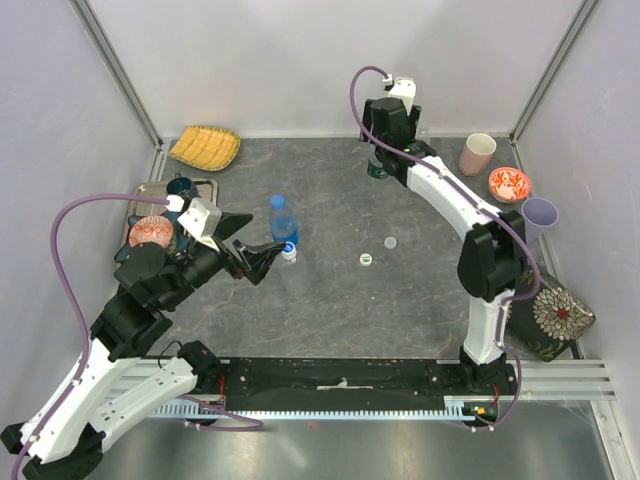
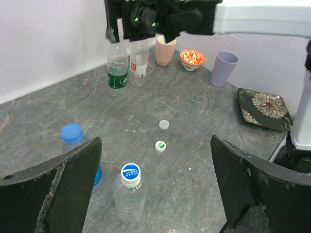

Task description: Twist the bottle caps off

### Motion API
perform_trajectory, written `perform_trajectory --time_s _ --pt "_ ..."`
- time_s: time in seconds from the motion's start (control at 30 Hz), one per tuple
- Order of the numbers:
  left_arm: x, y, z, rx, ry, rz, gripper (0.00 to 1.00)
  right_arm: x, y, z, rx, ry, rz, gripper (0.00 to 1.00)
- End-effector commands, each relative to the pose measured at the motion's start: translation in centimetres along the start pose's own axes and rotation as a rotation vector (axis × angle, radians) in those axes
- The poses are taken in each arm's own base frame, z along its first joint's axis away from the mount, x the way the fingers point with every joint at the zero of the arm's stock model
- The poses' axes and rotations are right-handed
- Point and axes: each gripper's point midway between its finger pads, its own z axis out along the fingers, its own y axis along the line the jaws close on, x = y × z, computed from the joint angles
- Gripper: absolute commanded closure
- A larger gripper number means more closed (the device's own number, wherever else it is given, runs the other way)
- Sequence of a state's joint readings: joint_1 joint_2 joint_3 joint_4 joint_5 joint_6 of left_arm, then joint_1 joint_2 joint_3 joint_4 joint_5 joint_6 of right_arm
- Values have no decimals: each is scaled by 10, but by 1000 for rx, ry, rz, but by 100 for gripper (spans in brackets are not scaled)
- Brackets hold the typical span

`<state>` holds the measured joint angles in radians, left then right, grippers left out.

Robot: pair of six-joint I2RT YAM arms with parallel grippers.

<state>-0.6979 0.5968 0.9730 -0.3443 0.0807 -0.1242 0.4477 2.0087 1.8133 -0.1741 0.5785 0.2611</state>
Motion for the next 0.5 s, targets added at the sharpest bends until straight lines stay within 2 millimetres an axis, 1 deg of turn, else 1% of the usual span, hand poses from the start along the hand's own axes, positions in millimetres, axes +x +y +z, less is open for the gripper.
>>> perform_trajectory --time_s 0.0,0.03,0.07,0.1,0.13,0.17,0.2,0.23,0.27,0.3,0.33,0.37,0.4,0.43,0.47 --pt "-17 4 -4 -19 -51 49 0 -89 -7 -76 -104 -138 183 18" --pt "-18 5 -6 -27 -60 46 0 -91 -3 -86 -148 -134 188 18" --pt "-19 11 -6 -61 -67 38 0 -104 -2 -109 -189 -158 206 18" --pt "-17 13 -6 -73 -69 31 0 -93 3 -117 -221 -134 199 19" --pt "-18 21 -7 -119 -82 22 1 -91 9 -128 -265 -127 199 20" --pt "-18 34 -9 -201 -89 -2 0 -97 30 -157 -408 -126 199 20" --pt "-12 43 -10 -253 -81 -13 0 -81 40 -167 -474 -94 167 21" --pt "-11 52 -12 -306 -83 -27 0 -72 64 -192 -574 -78 131 21" --pt "-4 70 -18 -417 -72 -54 0 -59 77 -215 -665 -52 96 21" --pt "-1 78 -21 -467 -65 -63 0 -47 89 -231 -723 -32 62 21" --pt "1 84 -25 -510 -61 -75 0 -32 109 -259 -815 -6 21 19" --pt "9 95 -31 -583 -36 -91 0 -22 115 -274 -857 14 4 18" --pt "10 97 -33 -606 -33 -100 0 -1 121 -284 -883 55 -19 17" --pt "13 101 -36 -630 -25 -108 0 14 133 -306 -936 77 -51 14" --pt "17 104 -41 -660 -16 -127 0 28 134 -314 -948 98 -72 13"
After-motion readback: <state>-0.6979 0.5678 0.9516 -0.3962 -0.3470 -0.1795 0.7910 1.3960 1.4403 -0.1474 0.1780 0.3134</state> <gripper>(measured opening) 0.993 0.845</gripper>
